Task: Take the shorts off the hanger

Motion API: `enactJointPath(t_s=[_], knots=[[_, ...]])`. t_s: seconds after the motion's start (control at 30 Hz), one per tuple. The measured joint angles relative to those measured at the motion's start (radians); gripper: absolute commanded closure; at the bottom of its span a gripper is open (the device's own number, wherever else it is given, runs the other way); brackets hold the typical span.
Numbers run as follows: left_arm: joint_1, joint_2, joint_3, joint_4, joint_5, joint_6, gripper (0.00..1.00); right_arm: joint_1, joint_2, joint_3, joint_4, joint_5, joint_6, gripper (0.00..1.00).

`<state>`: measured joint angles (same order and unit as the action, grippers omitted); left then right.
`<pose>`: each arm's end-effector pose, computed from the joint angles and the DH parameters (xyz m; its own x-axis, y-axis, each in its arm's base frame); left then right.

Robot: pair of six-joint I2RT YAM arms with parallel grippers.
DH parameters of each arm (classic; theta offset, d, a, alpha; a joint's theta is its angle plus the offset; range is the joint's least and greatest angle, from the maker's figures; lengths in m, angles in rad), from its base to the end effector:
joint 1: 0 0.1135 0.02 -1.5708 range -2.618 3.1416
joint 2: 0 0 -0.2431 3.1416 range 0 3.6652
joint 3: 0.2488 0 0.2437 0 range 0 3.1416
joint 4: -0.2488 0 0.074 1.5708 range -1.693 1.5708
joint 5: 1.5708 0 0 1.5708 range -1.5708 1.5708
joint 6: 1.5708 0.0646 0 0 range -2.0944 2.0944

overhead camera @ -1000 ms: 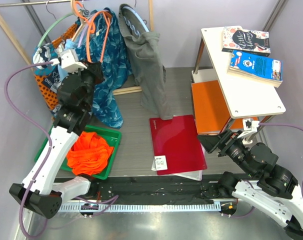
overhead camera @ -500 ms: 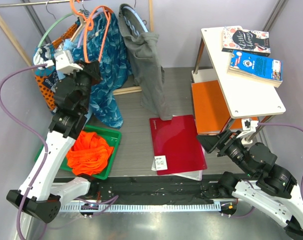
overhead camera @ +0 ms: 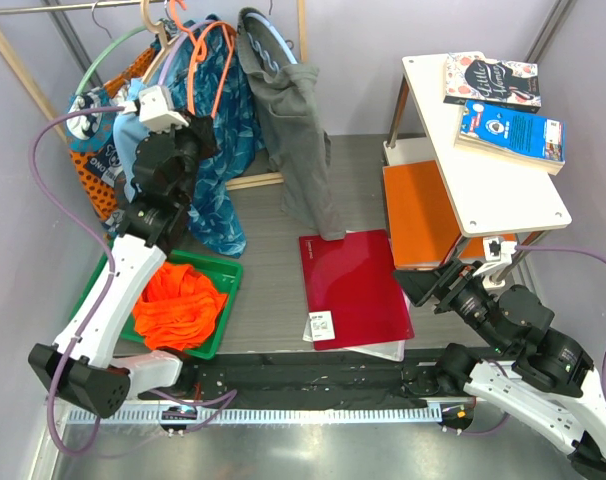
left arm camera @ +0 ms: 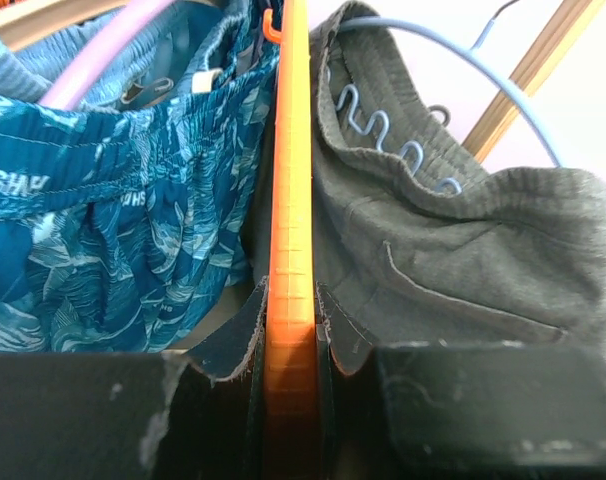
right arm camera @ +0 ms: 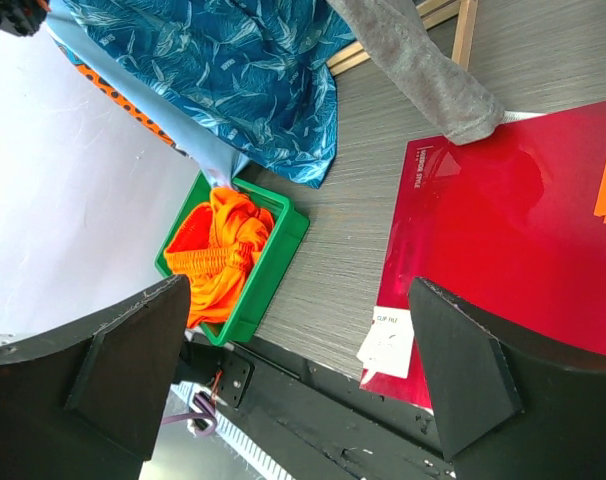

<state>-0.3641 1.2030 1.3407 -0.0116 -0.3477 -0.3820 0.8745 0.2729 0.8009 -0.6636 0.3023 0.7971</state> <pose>0.2807 -0.0834 0.4491 0.1020 -0.4139 -0.9046 0.0614 0.9102 -0.4096 0.0751 0.0599 0.3315 -0.4492 0.5274 -0.7212 -0.3176 0.6602 0.6806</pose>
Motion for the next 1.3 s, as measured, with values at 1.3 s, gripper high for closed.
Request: enactJointPath(t_s=[1.3], knots=[[0.004,0.159,0.084,0.082,-0.029,0.076,1.0,0.0,0.009,0.0,-0.013,0.014,0.0,0.05]])
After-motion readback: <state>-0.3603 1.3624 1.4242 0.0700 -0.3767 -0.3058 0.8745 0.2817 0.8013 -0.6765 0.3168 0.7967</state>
